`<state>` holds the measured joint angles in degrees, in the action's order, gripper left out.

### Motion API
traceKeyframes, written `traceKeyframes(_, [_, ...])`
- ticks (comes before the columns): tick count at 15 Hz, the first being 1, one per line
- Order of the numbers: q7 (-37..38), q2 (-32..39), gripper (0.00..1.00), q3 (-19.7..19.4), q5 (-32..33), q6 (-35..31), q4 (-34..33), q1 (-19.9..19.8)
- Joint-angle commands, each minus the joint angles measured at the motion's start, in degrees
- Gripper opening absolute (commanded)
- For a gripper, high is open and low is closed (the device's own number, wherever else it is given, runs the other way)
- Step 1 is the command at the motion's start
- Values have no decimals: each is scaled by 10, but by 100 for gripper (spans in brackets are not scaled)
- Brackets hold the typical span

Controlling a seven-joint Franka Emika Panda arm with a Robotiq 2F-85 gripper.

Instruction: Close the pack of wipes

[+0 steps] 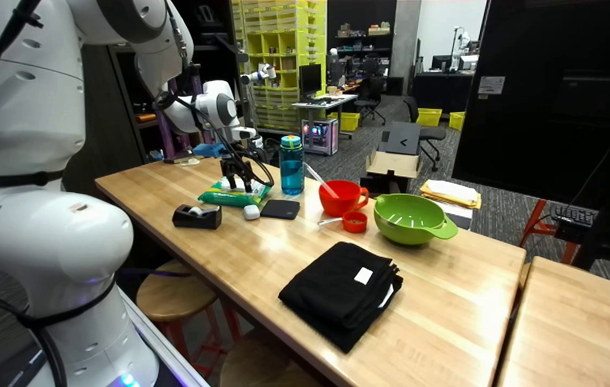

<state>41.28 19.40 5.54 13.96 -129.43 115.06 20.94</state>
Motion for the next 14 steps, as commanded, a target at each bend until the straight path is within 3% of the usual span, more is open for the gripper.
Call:
traceKeyframes(1, [-5, -13, 100, 6, -6, -7, 14, -7])
traceKeyframes(14, [-18, -2, 100, 6, -12, -1, -3, -15])
